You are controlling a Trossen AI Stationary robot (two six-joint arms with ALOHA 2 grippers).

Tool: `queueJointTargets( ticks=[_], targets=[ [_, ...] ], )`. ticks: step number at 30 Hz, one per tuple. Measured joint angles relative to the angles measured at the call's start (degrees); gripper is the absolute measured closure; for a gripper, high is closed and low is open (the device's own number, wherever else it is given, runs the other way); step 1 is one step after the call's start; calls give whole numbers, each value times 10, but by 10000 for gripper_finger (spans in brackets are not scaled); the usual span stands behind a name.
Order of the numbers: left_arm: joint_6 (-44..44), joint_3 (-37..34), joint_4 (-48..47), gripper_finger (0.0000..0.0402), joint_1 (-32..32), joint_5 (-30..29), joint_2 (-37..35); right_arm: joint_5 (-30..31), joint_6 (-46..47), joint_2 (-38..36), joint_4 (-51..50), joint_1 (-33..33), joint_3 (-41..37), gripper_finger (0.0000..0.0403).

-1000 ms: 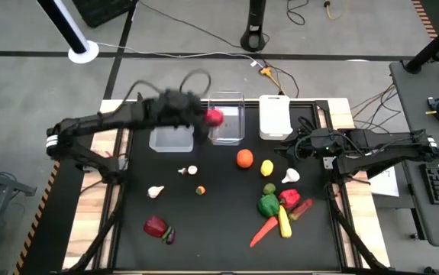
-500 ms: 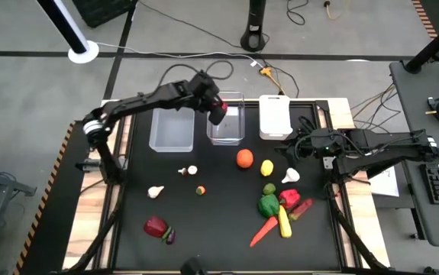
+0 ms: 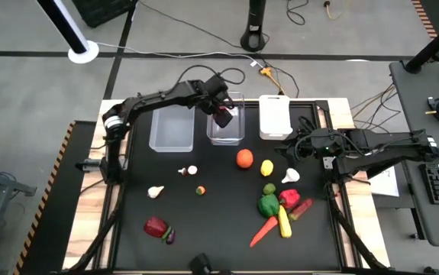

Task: Sort produce into baskets
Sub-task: Put the red tomato into the right transparent bin, then put the orange into the right transparent bin

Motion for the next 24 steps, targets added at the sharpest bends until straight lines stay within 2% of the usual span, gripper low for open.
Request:
queueJointTargets(
  ticks=[6, 15, 24],
  targets=[
    [4, 10, -1, 123, 1, 0, 4, 0, 0, 0, -1, 0, 0, 140],
    [3, 10, -15, 123, -2, 0, -4, -1, 0, 0, -2, 0, 0, 137],
    [2, 8, -71, 124, -31, 0, -86, -3, 22, 6, -2, 0, 0, 136]
  ],
)
